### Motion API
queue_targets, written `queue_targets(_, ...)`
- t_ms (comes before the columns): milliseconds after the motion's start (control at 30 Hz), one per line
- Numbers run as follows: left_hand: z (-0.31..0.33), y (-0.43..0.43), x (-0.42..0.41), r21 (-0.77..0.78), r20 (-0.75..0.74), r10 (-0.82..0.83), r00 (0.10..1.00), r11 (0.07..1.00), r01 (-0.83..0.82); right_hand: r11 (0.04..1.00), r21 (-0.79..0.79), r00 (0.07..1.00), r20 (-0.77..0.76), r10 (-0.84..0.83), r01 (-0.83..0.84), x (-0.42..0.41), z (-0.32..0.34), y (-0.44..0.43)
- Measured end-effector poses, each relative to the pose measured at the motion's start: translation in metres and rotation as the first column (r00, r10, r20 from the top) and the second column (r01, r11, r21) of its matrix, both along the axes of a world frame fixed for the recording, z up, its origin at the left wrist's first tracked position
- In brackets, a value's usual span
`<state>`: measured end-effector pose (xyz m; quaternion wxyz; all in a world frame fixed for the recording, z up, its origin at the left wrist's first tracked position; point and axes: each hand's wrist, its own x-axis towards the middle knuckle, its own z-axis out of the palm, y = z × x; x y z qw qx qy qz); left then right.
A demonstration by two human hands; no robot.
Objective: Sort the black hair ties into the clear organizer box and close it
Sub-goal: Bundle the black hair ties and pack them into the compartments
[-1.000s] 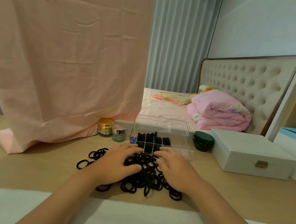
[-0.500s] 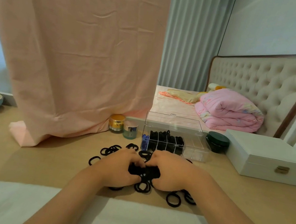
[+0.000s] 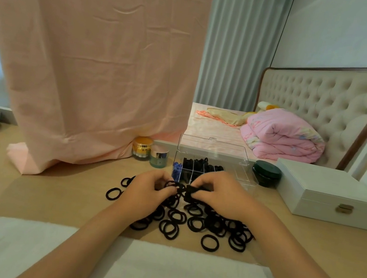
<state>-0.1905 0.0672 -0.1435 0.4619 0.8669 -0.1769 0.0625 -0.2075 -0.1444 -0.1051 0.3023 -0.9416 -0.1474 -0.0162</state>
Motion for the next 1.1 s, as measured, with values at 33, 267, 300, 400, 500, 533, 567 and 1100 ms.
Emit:
queue_targets(33,0.000,-0.001,0.000,-0.069,-0.027,0.038,0.999,0.997,-0.040,0.994,0.105,1.000,-0.015,-0.009,0.011,-0.001,0.003,-0.001)
queue_targets(267,0.005,-0.010,-0.003,-0.297,-0.221,0.049,0.974,0.948,-0.115,0.779,0.623,0.958,-0.258,0.123,0.068,-0.012,0.011,0.005)
queue_targets(300,0.006,-0.012,-0.005,-0.300,-0.266,0.010,0.964,0.950,-0.092,0.758,0.649,0.948,-0.278,0.155,0.067,-0.012,0.011,0.006)
queue_targets(400,0.010,-0.016,-0.009,-0.322,-0.382,-0.111,0.918,0.946,-0.019,0.789,0.610,0.948,-0.288,0.134,0.073,-0.013,0.008,0.012)
queue_targets(500,0.014,-0.016,-0.011,-0.400,-0.447,-0.209,0.870,0.916,0.015,0.812,0.555,0.958,-0.285,-0.015,0.178,-0.012,0.002,0.016)
queue_targets(533,0.016,-0.016,-0.010,-0.442,-0.483,-0.247,0.840,0.897,0.010,0.800,0.563,0.957,-0.286,-0.046,0.207,-0.011,0.001,0.016)
queue_targets(567,0.017,-0.016,-0.010,-0.486,-0.516,-0.292,0.805,0.874,0.006,0.792,0.567,0.956,-0.285,-0.069,0.227,-0.011,0.000,0.016)
queue_targets(1100,0.012,-0.011,-0.005,-0.233,-0.346,0.008,0.938,0.968,-0.094,0.908,0.392,0.946,-0.324,-0.013,0.147,-0.015,0.021,-0.008)
